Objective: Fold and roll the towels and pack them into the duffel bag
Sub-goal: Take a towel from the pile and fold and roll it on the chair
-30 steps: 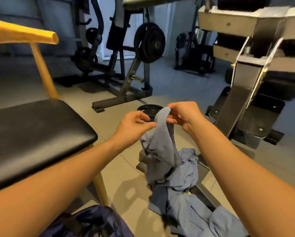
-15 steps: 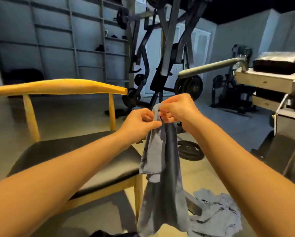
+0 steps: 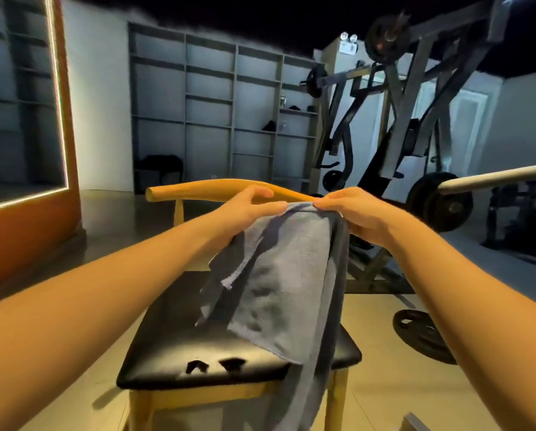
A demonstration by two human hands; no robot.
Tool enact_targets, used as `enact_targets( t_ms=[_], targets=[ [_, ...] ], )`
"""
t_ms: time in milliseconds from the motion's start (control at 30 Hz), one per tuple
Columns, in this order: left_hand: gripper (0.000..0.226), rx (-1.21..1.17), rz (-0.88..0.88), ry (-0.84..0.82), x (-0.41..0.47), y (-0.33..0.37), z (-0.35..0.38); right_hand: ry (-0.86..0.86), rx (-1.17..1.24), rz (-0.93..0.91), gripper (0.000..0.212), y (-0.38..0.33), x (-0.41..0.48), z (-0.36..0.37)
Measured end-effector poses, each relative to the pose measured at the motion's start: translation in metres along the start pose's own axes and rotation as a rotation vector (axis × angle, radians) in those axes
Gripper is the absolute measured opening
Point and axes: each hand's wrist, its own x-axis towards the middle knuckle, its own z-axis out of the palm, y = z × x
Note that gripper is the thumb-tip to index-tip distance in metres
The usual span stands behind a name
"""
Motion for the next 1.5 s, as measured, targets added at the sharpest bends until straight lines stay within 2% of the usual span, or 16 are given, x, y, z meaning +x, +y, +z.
enact_targets(
  t_ms=[67, 133, 233, 400, 433, 500, 567, 700, 833, 867, 933, 1033, 1167, 1300, 1433, 1500],
  targets=[
    [0.081, 0.085, 0.034, -0.057, -0.008, -0.017, -0.003, -0.012, -0.004, 0.009, 0.023, -0.001, 0.008, 0.010],
    [0.083, 0.219, 0.151, -0.054, -0.015, -0.030, -0.003, -0.020, -0.056, 0.002, 0.020, -0.003, 0.014, 0.019],
    [0.065, 0.362, 0.296, 0.023, -0.023, -0.040, -0.009, 0.005, -0.092, -0.017, 0.019, -0.008, 0.021, 0.028],
    [0.010, 0.435, 0.353, 0.161, -0.029, -0.044, -0.032, 0.016, -0.118, -0.033, 0.016, -0.019, 0.032, 0.038],
    [0.005, 0.416, 0.355, 0.181, -0.031, -0.043, -0.037, 0.013, -0.123, -0.028, 0.015, -0.021, 0.033, 0.040],
    [0.013, 0.301, 0.294, 0.165, -0.033, -0.044, -0.048, -0.001, -0.125, -0.019, 0.014, -0.023, 0.034, 0.043],
    [0.015, 0.111, 0.139, 0.132, -0.035, -0.046, -0.059, -0.009, -0.120, -0.014, 0.015, -0.022, 0.032, 0.047],
    [0.022, -0.107, -0.092, 0.192, -0.034, -0.047, -0.066, -0.062, -0.122, -0.031, 0.020, -0.021, 0.026, 0.057],
    [0.023, -0.408, -0.191, 0.164, -0.037, -0.044, -0.066, -0.125, -0.104, -0.050, 0.028, -0.024, 0.020, 0.065],
    [0.027, -0.404, -0.177, 0.150, -0.037, -0.046, -0.068, -0.143, -0.095, -0.053, 0.026, -0.024, 0.019, 0.065],
    [0.036, -0.240, -0.116, 0.129, -0.037, -0.046, -0.076, -0.186, -0.096, -0.052, 0.019, -0.021, 0.018, 0.063],
    [0.025, 0.017, -0.043, 0.137, -0.035, -0.050, -0.089, -0.182, -0.112, -0.034, 0.014, -0.013, 0.017, 0.058],
    [0.026, -0.169, -0.143, 0.223, -0.028, -0.059, -0.112, -0.111, -0.059, -0.028, 0.030, 0.004, 0.021, 0.047],
    [0.026, -0.422, -0.353, 0.361, -0.014, -0.074, -0.129, -0.051, -0.049, 0.051, 0.020, 0.028, 0.030, 0.030],
    [0.034, -0.503, -0.407, 0.514, 0.010, -0.099, -0.130, -0.065, -0.100, 0.161, 0.020, 0.048, 0.043, 0.026],
    [0.038, -0.461, -0.390, 0.633, 0.025, -0.106, -0.126, 0.082, -0.050, 0.119, 0.025, 0.046, 0.058, 0.030]
  ],
)
